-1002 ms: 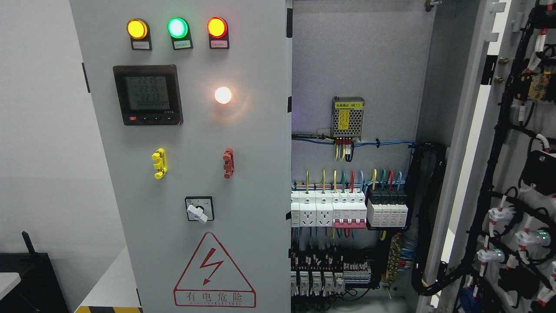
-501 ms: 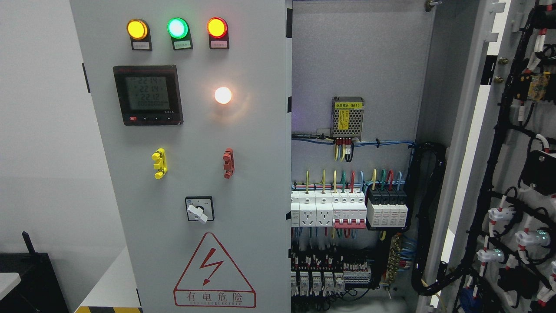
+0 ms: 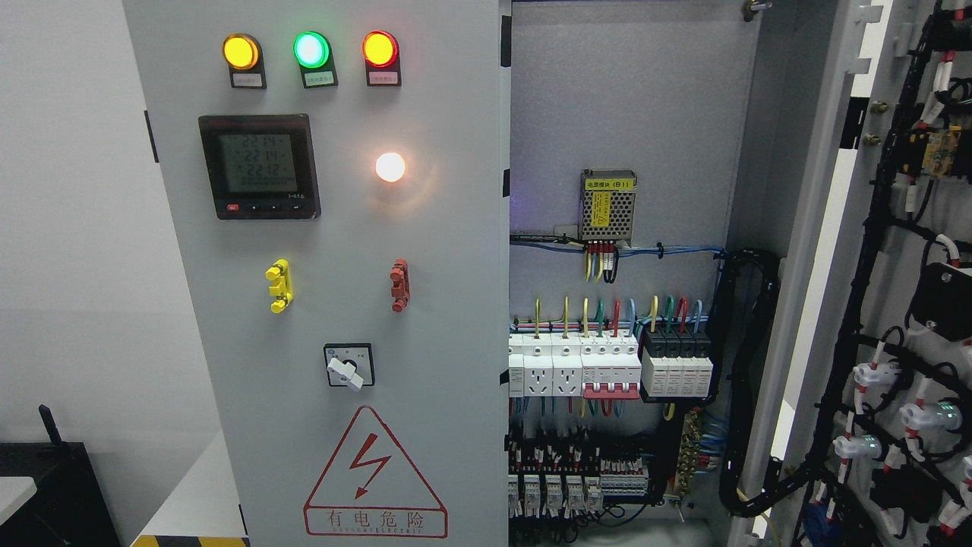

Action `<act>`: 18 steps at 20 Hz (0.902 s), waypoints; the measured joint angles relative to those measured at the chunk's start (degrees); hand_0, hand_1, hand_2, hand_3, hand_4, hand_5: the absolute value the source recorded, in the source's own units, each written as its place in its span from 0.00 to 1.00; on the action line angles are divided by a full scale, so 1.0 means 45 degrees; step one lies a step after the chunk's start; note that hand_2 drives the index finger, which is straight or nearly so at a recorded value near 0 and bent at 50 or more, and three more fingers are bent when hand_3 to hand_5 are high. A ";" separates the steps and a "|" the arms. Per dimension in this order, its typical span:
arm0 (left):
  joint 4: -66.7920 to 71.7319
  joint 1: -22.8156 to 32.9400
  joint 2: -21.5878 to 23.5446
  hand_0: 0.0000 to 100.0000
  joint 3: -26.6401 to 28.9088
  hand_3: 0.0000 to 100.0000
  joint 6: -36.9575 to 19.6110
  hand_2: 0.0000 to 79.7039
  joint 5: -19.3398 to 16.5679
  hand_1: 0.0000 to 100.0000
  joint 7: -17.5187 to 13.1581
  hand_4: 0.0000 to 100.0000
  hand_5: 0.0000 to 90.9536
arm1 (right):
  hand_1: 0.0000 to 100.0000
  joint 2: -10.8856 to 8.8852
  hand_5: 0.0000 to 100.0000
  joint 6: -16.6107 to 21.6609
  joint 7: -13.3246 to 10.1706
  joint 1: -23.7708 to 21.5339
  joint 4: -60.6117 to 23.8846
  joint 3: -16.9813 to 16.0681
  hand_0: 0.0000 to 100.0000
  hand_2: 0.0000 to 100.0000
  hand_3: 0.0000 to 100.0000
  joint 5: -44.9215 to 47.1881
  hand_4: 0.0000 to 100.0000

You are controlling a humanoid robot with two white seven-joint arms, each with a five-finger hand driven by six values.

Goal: Open door with both hands

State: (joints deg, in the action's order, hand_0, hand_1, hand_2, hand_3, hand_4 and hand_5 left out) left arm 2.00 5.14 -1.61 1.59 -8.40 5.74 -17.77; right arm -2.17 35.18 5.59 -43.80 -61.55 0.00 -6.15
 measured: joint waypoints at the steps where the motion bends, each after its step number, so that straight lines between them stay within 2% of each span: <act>1: 0.0005 -0.0020 -0.0010 0.00 0.0009 0.00 -0.0051 0.00 0.0023 0.00 0.0019 0.00 0.00 | 0.00 -0.0060 0.00 0.0027 -0.0259 -0.0337 -0.0529 0.0110 0.38 0.00 0.00 0.0005 0.00; 4: 0.0015 -0.0111 0.0001 0.00 0.0045 0.00 -0.0087 0.00 0.0070 0.00 0.0074 0.00 0.00 | 0.00 -0.0247 0.00 0.0092 -0.0874 -0.1010 -0.1874 0.0401 0.38 0.00 0.00 0.0036 0.00; 6: 0.0015 -0.0223 -0.0014 0.00 0.0069 0.00 -0.0117 0.00 0.0091 0.00 0.0065 0.00 0.00 | 0.00 -0.0369 0.00 0.0102 -0.1034 -0.1301 -0.2668 0.0589 0.38 0.00 0.00 0.0056 0.00; 12: 0.0020 -0.0393 -0.0062 0.00 0.0134 0.00 -0.0120 0.00 0.0111 0.00 -0.0023 0.00 0.00 | 0.00 -0.0872 0.00 -0.0026 -0.1123 -0.1722 -0.4798 0.1174 0.38 0.00 0.00 0.0080 0.00; 18: 0.0017 -0.0452 -0.0151 0.00 0.0177 0.00 -0.0121 0.00 0.0116 0.00 -0.0046 0.00 0.00 | 0.00 -0.1051 0.00 -0.0089 -0.1047 -0.1729 -0.6748 0.1641 0.38 0.00 0.00 0.0092 0.00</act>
State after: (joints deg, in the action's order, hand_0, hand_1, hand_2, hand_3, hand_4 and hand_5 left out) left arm 2.08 3.11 -2.29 2.39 -8.95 6.26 -17.98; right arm -6.90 34.79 0.88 -51.58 -91.91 7.38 -5.73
